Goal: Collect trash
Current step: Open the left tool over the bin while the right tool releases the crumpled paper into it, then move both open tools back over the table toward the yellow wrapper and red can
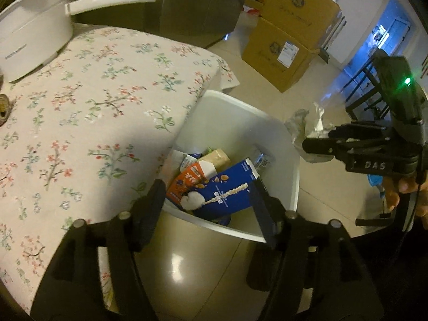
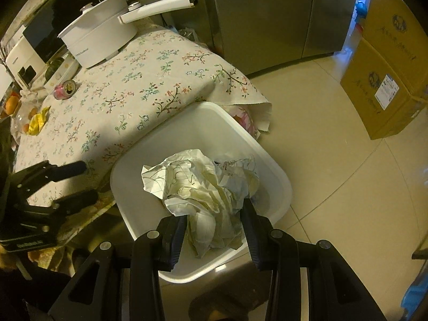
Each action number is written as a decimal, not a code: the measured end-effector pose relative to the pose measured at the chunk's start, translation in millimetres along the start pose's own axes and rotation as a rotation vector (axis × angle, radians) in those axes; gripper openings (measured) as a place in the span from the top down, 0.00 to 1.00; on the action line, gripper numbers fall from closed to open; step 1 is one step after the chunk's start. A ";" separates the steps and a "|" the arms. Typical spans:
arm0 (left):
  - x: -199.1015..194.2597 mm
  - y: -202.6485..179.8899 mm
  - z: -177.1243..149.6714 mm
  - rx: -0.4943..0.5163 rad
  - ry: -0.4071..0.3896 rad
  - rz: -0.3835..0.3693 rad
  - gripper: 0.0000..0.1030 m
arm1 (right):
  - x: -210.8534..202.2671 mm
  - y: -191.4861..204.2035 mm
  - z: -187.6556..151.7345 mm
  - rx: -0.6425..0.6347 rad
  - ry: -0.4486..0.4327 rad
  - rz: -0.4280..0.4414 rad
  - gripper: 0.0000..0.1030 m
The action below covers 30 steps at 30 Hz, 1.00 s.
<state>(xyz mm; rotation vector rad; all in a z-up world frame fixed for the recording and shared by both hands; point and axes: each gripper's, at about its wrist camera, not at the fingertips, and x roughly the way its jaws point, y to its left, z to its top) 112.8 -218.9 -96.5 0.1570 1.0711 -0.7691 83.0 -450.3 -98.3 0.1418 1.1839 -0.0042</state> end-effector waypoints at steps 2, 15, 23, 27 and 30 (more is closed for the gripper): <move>-9.8 5.0 -0.6 -0.010 -0.015 0.013 0.28 | 1.7 1.4 0.7 -0.004 0.005 -0.001 0.60; -64.0 74.9 -16.2 -0.121 -0.082 0.144 0.25 | 15.3 19.4 9.8 -0.028 0.029 -0.016 0.57; -91.4 111.4 -30.6 -0.194 -0.111 0.176 0.23 | 10.2 24.7 19.3 0.056 0.007 0.001 0.29; -101.7 123.5 -37.3 -0.219 -0.123 0.187 0.23 | 7.4 36.3 23.4 0.056 -0.004 0.011 0.25; -108.3 131.6 -41.6 -0.233 -0.132 0.198 0.23 | 6.7 49.5 27.0 0.036 -0.010 0.014 0.24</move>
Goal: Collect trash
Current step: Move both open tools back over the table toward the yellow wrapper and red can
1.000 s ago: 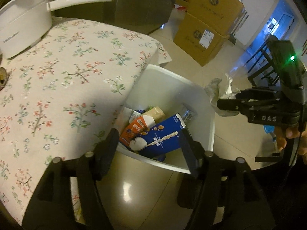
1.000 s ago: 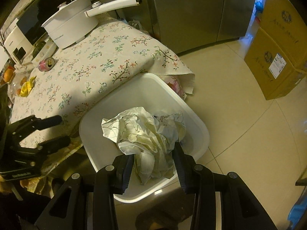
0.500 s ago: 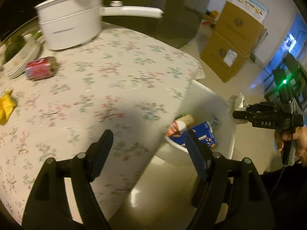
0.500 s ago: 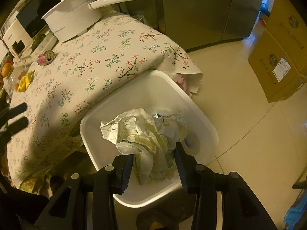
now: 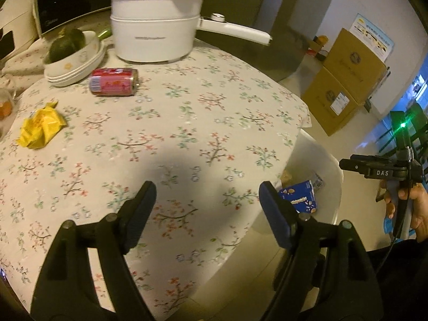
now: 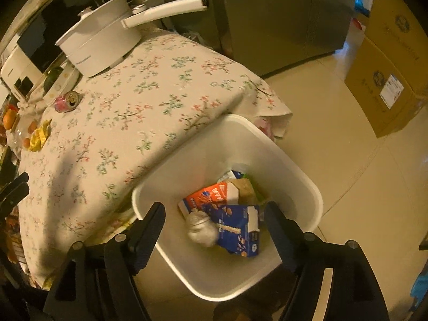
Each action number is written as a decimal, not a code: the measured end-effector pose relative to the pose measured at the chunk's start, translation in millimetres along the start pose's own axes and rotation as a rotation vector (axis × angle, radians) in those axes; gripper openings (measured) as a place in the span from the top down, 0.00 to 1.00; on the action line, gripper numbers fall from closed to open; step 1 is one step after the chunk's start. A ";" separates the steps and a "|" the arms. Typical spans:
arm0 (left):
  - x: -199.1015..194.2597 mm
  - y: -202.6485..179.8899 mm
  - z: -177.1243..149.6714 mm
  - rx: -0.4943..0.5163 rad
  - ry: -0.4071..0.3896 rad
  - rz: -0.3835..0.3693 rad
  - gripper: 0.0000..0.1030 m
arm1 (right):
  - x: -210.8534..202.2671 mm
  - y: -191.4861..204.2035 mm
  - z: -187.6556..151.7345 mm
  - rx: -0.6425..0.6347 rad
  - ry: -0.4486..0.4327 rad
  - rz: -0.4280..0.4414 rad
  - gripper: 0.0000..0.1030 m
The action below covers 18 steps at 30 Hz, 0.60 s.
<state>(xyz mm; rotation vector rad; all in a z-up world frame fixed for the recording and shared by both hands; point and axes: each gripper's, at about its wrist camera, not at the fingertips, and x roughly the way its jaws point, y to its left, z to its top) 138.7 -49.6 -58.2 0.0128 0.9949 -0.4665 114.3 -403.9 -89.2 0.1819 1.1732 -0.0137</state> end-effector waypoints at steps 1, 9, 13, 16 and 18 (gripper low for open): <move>-1.1 3.0 -0.5 -0.004 -0.002 0.004 0.23 | 0.1 4.6 1.1 -0.007 -0.001 0.002 0.24; -8.2 25.6 -3.7 -0.041 -0.005 0.034 0.22 | 1.6 38.5 9.6 -0.067 -0.011 0.014 0.23; -11.7 38.2 -4.4 -0.063 -0.008 0.043 0.21 | 2.2 54.4 15.0 -0.089 -0.020 0.025 0.23; -13.9 48.1 -5.0 -0.082 -0.009 0.053 0.21 | 2.3 65.7 19.5 -0.099 -0.025 0.036 0.23; -16.0 55.5 -5.1 -0.093 -0.011 0.060 0.21 | 2.1 73.4 21.9 -0.105 -0.030 0.042 0.23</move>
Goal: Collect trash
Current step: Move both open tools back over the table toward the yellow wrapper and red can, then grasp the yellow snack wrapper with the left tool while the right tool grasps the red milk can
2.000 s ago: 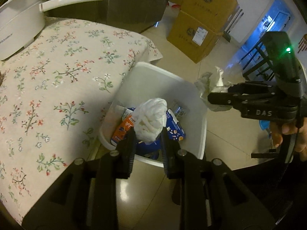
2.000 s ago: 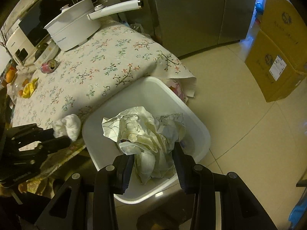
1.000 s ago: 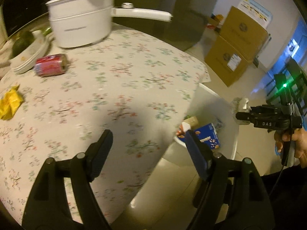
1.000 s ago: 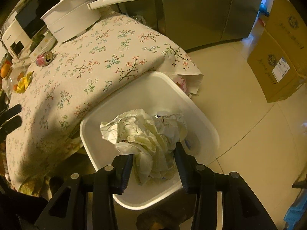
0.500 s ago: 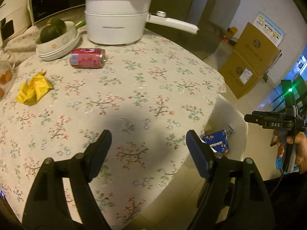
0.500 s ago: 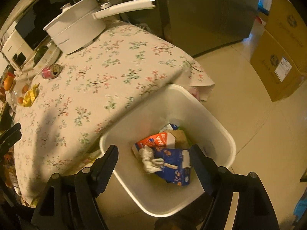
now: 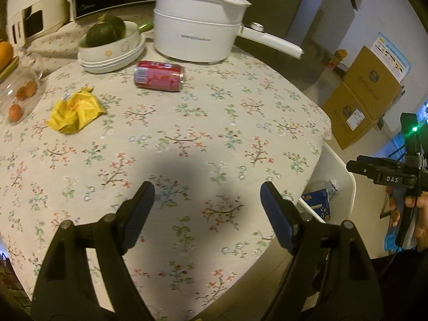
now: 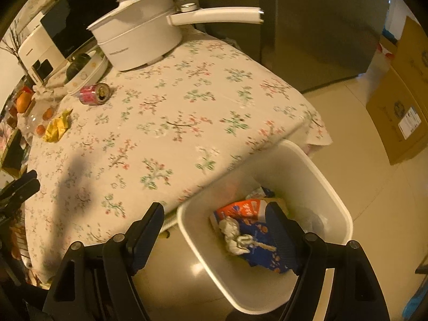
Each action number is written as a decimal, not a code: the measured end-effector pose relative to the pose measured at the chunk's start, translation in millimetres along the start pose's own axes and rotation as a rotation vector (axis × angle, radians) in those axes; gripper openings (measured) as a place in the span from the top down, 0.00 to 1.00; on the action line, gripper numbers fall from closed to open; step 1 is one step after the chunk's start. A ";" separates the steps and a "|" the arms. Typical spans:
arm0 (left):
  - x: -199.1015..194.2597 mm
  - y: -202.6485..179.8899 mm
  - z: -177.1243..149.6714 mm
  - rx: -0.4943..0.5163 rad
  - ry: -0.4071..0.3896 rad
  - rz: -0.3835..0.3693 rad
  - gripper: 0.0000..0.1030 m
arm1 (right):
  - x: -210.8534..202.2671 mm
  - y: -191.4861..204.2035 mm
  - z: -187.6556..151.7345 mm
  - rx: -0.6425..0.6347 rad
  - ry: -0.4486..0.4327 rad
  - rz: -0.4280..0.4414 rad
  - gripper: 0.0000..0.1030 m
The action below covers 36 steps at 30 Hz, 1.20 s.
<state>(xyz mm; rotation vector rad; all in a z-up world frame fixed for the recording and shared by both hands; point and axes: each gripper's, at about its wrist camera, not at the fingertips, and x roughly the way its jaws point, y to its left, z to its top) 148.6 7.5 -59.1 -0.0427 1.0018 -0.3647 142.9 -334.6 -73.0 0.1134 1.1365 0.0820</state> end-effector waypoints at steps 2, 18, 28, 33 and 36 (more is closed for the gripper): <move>-2.8 9.5 0.1 -0.014 -0.005 0.011 0.21 | 0.0 8.6 4.7 -0.007 -0.007 0.008 0.23; -18.5 125.5 12.5 -0.186 -0.051 0.136 0.21 | 12.8 89.1 45.8 -0.130 -0.056 0.085 0.22; 22.9 185.9 42.7 -0.222 -0.073 0.116 0.21 | 45.3 189.0 112.0 -0.446 -0.130 0.158 0.19; 47.3 209.5 51.3 -0.277 -0.074 0.065 0.23 | 86.8 237.0 140.8 -0.583 -0.116 0.159 0.19; 61.5 224.2 51.5 -0.334 -0.075 0.016 0.28 | 116.2 258.6 155.7 -0.640 -0.107 0.134 0.19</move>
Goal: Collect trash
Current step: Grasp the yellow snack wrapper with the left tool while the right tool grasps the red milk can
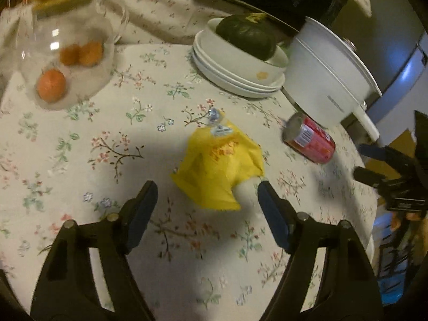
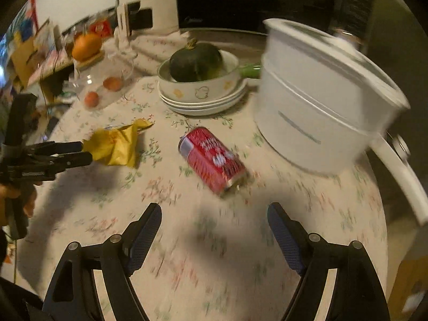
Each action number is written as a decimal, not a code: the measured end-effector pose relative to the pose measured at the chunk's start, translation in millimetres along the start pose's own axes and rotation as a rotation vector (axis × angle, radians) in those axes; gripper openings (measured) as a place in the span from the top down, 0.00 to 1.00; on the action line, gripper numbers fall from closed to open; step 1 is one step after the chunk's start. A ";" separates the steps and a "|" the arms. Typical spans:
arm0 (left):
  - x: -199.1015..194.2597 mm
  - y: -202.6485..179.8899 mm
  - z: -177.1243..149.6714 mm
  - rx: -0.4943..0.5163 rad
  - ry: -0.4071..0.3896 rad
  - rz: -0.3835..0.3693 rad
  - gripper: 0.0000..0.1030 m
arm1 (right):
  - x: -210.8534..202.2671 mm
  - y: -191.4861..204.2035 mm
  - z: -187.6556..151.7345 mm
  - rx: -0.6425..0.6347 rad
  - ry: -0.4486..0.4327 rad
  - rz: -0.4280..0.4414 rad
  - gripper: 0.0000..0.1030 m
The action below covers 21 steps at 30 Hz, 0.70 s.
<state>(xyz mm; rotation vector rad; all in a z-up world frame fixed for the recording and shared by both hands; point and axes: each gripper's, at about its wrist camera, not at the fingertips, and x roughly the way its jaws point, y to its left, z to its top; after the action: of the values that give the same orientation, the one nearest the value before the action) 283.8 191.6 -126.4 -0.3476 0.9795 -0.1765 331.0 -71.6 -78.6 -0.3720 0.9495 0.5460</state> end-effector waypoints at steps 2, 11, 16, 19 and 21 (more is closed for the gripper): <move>7.3 7.5 0.8 -0.039 0.008 -0.025 0.34 | 18.2 0.2 10.4 -0.029 0.013 -0.011 0.19; 11.8 19.6 3.2 -0.116 0.001 -0.099 0.61 | 68.8 0.0 37.6 -0.122 0.059 -0.029 0.19; 8.9 19.1 5.7 -0.125 -0.001 -0.103 0.76 | 82.8 7.5 36.3 -0.141 0.086 -0.012 0.23; 4.1 18.7 7.3 -0.129 -0.003 -0.092 0.85 | 86.8 14.6 32.5 -0.149 0.098 0.009 0.42; 1.5 16.8 6.5 -0.122 -0.001 -0.078 0.86 | 84.4 17.9 28.5 -0.146 0.085 0.003 0.45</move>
<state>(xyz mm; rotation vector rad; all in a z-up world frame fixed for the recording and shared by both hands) 289.9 208.1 -130.3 -0.4977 0.9790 -0.1881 378.5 -19.0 -135.6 -0.5282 0.9946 0.6078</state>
